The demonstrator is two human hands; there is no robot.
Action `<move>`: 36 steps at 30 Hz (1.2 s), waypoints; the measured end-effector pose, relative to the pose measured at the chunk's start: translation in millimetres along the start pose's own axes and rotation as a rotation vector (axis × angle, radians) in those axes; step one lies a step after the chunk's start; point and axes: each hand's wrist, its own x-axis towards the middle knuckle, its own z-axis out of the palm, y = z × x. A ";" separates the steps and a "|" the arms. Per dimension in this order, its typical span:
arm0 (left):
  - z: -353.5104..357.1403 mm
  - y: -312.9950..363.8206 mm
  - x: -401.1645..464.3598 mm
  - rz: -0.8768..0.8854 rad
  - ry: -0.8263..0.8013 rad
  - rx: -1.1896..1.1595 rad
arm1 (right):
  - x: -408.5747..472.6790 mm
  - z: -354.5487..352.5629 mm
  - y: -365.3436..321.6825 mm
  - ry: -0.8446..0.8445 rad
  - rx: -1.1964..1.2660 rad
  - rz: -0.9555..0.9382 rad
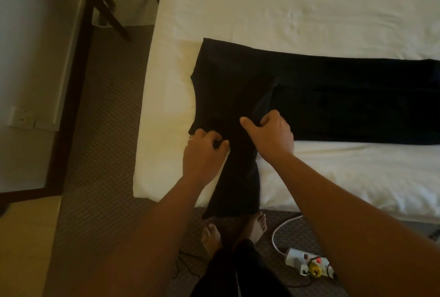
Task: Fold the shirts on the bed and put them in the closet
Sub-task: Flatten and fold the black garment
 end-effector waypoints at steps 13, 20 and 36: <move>6.2 0.6 -55.6 -0.177 -0.234 -0.255 | -6.5 -15.7 -3.0 -0.214 0.350 0.139; 8.3 32.6 -71.9 -0.151 -0.497 -0.675 | -28.8 -49.1 27.2 -0.175 0.904 0.422; 23.0 -1.1 -51.5 -0.497 -0.314 -1.140 | -67.7 -30.7 55.9 -0.374 0.787 0.269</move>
